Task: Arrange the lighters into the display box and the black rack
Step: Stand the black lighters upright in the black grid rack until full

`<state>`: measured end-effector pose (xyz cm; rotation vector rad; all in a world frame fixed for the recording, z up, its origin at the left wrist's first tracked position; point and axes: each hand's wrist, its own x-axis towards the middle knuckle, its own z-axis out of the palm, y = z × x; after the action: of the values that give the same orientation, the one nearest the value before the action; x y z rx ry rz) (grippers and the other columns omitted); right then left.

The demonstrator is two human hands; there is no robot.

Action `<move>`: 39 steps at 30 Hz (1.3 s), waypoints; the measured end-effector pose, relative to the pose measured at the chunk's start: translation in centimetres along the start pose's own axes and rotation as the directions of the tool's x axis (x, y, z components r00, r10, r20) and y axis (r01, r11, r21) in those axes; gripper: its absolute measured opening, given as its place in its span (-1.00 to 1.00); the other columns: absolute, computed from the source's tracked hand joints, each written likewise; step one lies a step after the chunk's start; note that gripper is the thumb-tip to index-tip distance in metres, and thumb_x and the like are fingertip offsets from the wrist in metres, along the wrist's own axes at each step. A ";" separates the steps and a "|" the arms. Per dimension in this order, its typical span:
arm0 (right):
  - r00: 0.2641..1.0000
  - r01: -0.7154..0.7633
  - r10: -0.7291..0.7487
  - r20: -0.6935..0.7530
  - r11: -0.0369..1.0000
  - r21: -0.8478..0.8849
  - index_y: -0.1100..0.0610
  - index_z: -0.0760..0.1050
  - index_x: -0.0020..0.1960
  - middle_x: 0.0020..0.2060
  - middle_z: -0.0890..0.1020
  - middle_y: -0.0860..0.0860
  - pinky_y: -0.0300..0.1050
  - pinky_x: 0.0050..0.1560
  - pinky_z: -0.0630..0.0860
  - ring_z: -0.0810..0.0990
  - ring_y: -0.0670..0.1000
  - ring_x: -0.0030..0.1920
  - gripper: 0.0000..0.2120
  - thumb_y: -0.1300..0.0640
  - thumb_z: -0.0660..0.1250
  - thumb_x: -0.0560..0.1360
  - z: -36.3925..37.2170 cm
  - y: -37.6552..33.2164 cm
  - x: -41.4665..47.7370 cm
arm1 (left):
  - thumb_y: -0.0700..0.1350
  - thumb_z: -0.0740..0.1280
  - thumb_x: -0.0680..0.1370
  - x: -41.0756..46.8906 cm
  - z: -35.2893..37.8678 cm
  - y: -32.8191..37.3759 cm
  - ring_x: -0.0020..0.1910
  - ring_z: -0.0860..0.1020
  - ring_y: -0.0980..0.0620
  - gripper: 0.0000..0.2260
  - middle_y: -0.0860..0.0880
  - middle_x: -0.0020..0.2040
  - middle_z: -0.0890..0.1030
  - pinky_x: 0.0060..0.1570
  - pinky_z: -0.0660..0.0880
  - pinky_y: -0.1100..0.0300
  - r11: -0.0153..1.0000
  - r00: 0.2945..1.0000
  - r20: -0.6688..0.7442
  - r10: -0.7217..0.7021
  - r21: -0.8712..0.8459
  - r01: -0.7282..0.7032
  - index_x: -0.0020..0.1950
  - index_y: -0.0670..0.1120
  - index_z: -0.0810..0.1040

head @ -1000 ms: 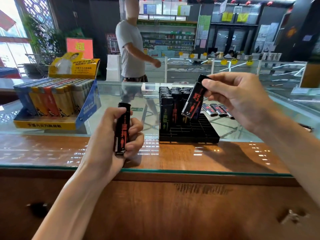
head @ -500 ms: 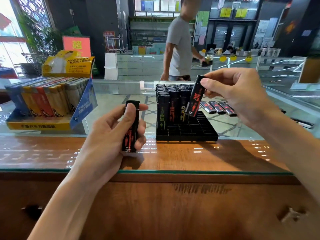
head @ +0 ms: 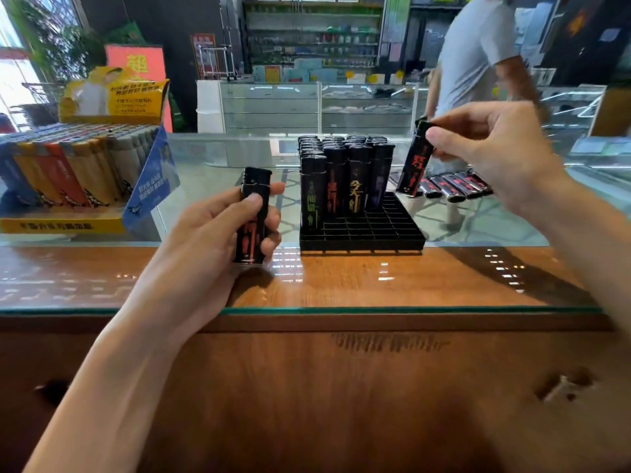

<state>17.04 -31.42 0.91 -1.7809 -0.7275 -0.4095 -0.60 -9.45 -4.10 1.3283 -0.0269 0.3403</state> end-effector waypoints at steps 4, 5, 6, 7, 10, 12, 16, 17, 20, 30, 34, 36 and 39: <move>0.999 0.021 -0.020 0.029 0.998 -0.065 0.19 0.56 0.05 -0.25 0.62 0.02 -0.33 -0.13 0.56 0.58 -0.22 -0.35 -0.82 0.29 0.40 0.46 0.6 0.6 1.0 | -0.12 0.22 0.50 0.0 -0.1 0.0 -0.35 0.50 0.10 -0.70 -0.02 -0.25 0.58 -0.39 0.50 0.24 1.000 1.000 0.008 0.007 0.002 -0.007 0.21 -0.11 0.52; 0.999 0.033 -0.030 0.042 0.997 -0.075 0.17 0.56 0.04 -0.22 0.62 0.05 -0.30 -0.10 0.58 0.59 -0.19 -0.32 -0.83 0.29 0.40 0.45 0.8 0.7 1.1 | -0.12 0.22 0.50 0.0 -0.1 0.0 -0.35 0.52 0.10 -0.70 -0.03 -0.24 0.59 -0.38 0.51 0.25 1.000 1.000 0.009 0.011 0.002 -0.012 0.21 -0.11 0.51; 0.997 0.047 -0.042 0.057 0.995 -0.088 0.16 0.56 0.02 -0.18 0.63 0.08 -0.28 -0.07 0.58 0.60 -0.16 -0.28 -0.83 0.30 0.40 0.45 1.1 0.7 1.3 | -0.13 0.23 0.49 0.0 -0.1 0.0 -0.35 0.52 0.10 -0.70 -0.03 -0.24 0.60 -0.38 0.52 0.25 1.000 1.000 0.012 0.017 0.002 -0.017 0.21 -0.12 0.51; 0.996 0.062 -0.055 0.072 0.992 -0.106 0.15 0.56 0.02 -0.16 0.64 0.11 -0.26 -0.05 0.59 0.62 -0.09 -0.24 -0.84 0.30 0.41 0.45 1.4 0.7 1.4 | -0.13 0.23 0.49 -0.1 0.0 0.0 -0.35 0.53 0.10 -0.70 -0.04 -0.24 0.61 -0.39 0.53 0.24 1.000 1.000 0.013 0.024 0.003 -0.024 0.21 -0.13 0.50; 0.991 0.098 -0.083 0.102 0.983 -0.154 0.13 0.57 -0.01 -0.15 0.65 0.13 -0.17 0.00 0.60 0.63 0.01 -0.16 -0.84 0.29 0.42 0.44 2.0 0.9 1.8 | -0.14 0.24 0.48 -0.1 0.2 0.0 -0.36 0.52 0.10 -0.70 -0.04 -0.24 0.61 -0.40 0.55 0.20 0.999 0.999 0.007 0.035 0.012 -0.035 0.19 -0.15 0.51; 0.986 0.127 -0.105 0.130 0.977 -0.172 0.13 0.58 -0.02 -0.17 0.65 0.12 -0.21 -0.02 0.59 0.62 -0.02 -0.20 -0.85 0.29 0.42 0.43 2.3 0.8 2.0 | -0.14 0.23 0.48 -0.1 0.2 0.0 -0.36 0.51 0.10 -0.71 -0.04 -0.24 0.60 -0.39 0.56 0.15 0.999 0.999 0.002 0.037 0.023 -0.037 0.18 -0.14 0.51; 0.979 0.156 -0.126 0.160 0.969 -0.190 0.12 0.57 -0.01 -0.20 0.64 0.09 -0.32 -0.09 0.56 0.57 -0.13 -0.27 -0.83 0.29 0.43 0.42 2.4 0.9 2.1 | -0.14 0.23 0.49 -0.1 0.2 -0.1 -0.35 0.51 0.09 -0.72 -0.05 -0.21 0.61 -0.39 0.57 0.14 0.998 0.999 0.008 0.044 0.033 -0.044 0.18 -0.15 0.51; 0.980 0.148 -0.118 0.161 0.970 -0.191 0.14 0.58 -0.01 -0.19 0.64 0.10 -0.30 -0.08 0.56 0.58 -0.12 -0.26 -0.83 0.29 0.43 0.42 2.4 1.1 2.0 | -0.14 0.23 0.49 -0.1 0.2 -0.1 -0.35 0.52 0.09 -0.72 -0.06 -0.20 0.61 -0.39 0.56 0.15 0.998 0.999 0.012 0.044 0.033 -0.045 0.17 -0.16 0.51; 0.984 0.121 -0.091 0.153 0.972 -0.200 0.23 0.59 0.02 -0.16 0.65 0.14 -0.22 -0.05 0.58 0.61 -0.01 -0.21 -0.83 0.28 0.43 0.43 2.0 1.5 1.7 | -0.13 0.24 0.49 -0.2 0.0 -0.1 -0.37 0.53 0.11 -0.74 -0.08 -0.21 0.63 -0.42 0.55 0.21 0.997 0.998 0.028 0.054 0.046 -0.055 0.13 -0.19 0.52; 0.994 0.070 -0.047 0.102 0.970 -0.233 0.25 0.58 0.06 -0.13 0.64 0.14 -0.09 0.01 0.58 0.60 0.00 -0.15 -0.74 0.14 0.44 0.44 2.4 1.6 0.9 | -0.11 0.31 0.46 -0.2 -0.1 -0.1 -0.19 0.66 0.01 -0.76 -0.12 -0.02 0.68 -0.23 0.62 0.17 0.989 0.998 -0.002 0.066 0.135 -0.065 0.08 -0.16 0.60; 0.969 0.196 -0.231 -0.087 0.934 -0.298 0.20 0.57 0.08 -0.15 0.62 0.03 -0.41 -0.17 0.47 0.53 -0.16 -0.24 -0.82 0.17 0.36 0.50 2.6 -0.7 -0.5 | -0.14 0.33 0.45 -0.3 -0.2 0.0 -0.16 0.66 0.02 -0.77 -0.10 -0.06 0.69 -0.03 0.57 -0.11 0.988 0.999 0.009 0.035 0.150 -0.036 0.05 -0.17 0.64; 0.960 0.271 -0.279 0.002 0.931 -0.244 0.18 0.60 0.03 -0.19 0.62 -0.01 -0.44 -0.26 0.41 0.51 -0.23 -0.29 -0.86 0.16 0.32 0.52 3.6 -2.6 -2.0 | -0.21 0.30 0.47 -0.3 -0.3 0.0 -0.15 0.67 0.00 -0.78 -0.13 -0.07 0.69 -0.02 0.57 -0.10 0.994 0.999 0.045 0.007 0.108 -0.012 0.07 -0.23 0.62; 0.941 0.249 -0.221 0.257 0.965 -0.081 0.16 0.63 -0.02 -0.26 0.65 -0.01 -0.41 -0.40 0.34 0.47 -0.25 -0.41 -0.82 0.08 0.32 0.54 5.7 -5.0 -4.3 | -0.28 0.25 0.50 -0.3 -0.4 0.1 0.04 0.64 -0.09 -0.76 -0.18 0.05 0.66 0.01 0.58 0.08 0.995 0.994 0.106 -0.003 0.098 -0.007 0.14 -0.24 0.59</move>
<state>10.05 -26.28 0.12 -1.8772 -1.1197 -0.3981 -0.98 -9.16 -4.14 1.4435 -0.1011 0.2755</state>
